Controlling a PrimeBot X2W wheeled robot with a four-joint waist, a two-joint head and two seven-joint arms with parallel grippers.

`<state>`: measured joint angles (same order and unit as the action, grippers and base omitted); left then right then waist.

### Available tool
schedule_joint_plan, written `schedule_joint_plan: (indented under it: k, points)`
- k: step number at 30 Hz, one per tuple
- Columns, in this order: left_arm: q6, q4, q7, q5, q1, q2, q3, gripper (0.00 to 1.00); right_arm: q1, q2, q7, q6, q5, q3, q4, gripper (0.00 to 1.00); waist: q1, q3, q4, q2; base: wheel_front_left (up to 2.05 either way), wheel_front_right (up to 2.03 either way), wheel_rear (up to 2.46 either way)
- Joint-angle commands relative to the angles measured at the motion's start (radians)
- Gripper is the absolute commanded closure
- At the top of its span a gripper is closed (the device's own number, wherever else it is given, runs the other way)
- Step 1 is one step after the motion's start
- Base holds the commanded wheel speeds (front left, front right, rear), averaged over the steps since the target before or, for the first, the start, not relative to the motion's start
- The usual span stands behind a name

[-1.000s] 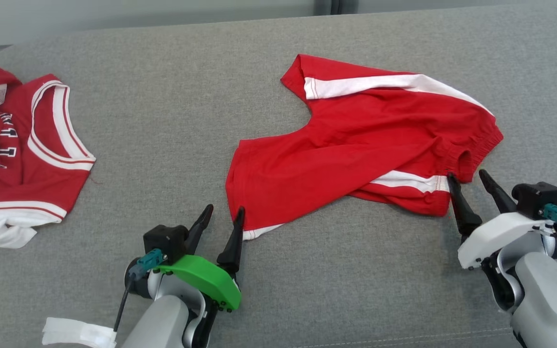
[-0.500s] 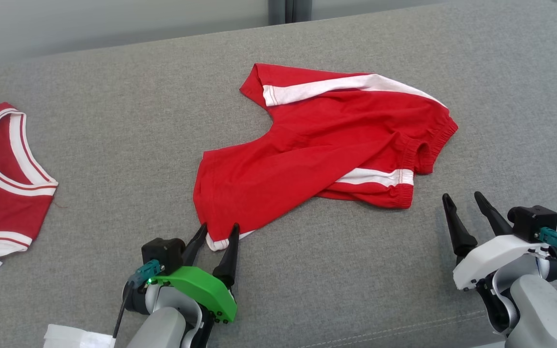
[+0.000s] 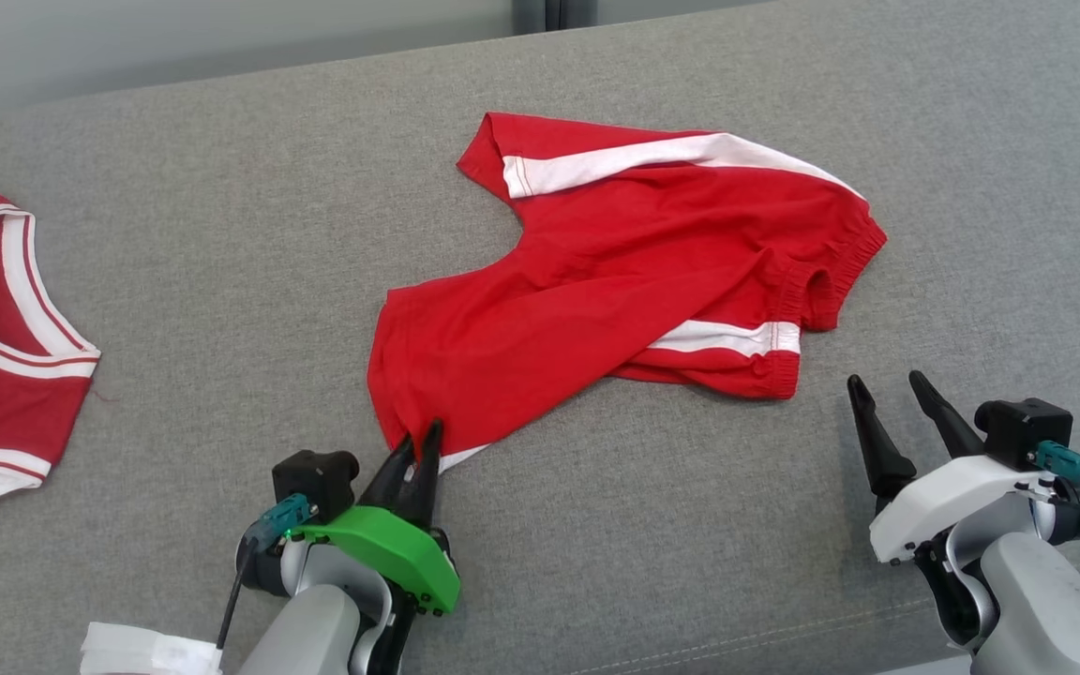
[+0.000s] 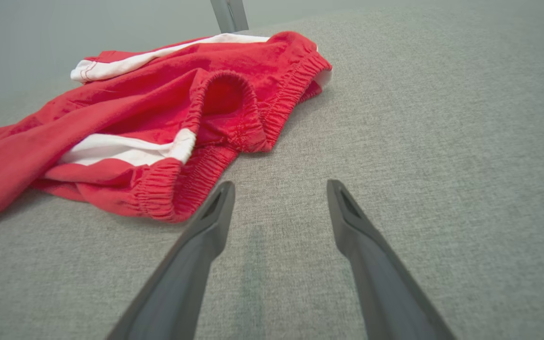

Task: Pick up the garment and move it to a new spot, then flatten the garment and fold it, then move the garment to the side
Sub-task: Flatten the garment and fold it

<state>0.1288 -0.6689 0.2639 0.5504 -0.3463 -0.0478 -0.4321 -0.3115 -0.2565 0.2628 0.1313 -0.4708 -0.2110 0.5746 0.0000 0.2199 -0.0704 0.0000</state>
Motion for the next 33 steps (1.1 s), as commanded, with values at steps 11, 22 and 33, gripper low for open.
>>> schedule_joint_plan:
  k: [11, 22, 33]
  points:
    - [0.002, 0.167, 0.001, -0.057, -0.054, -0.024, 0.098, 1.0, 0.006, 0.006, 0.003, -0.001, 0.004, 0.018, 0.002, 0.0, 0.0, 0.019, 0.0, 0.0, 0.0, 0.0, 0.0]
    - [0.002, -0.057, 0.001, -0.108, -0.234, -0.075, 0.204, 1.0, -0.042, 0.033, 0.003, -0.001, -0.002, -0.029, -0.02, 0.0, 0.0, 0.086, -0.067, 0.0, 0.0, 0.0, 0.0]
    - [-0.006, -0.136, 0.001, -0.179, -0.217, -0.073, 0.312, 0.0, -0.027, 0.042, 0.003, -0.001, 0.031, 0.005, -0.089, 0.0, 0.0, 0.064, -0.069, 0.0, 0.0, 0.0, 0.0]
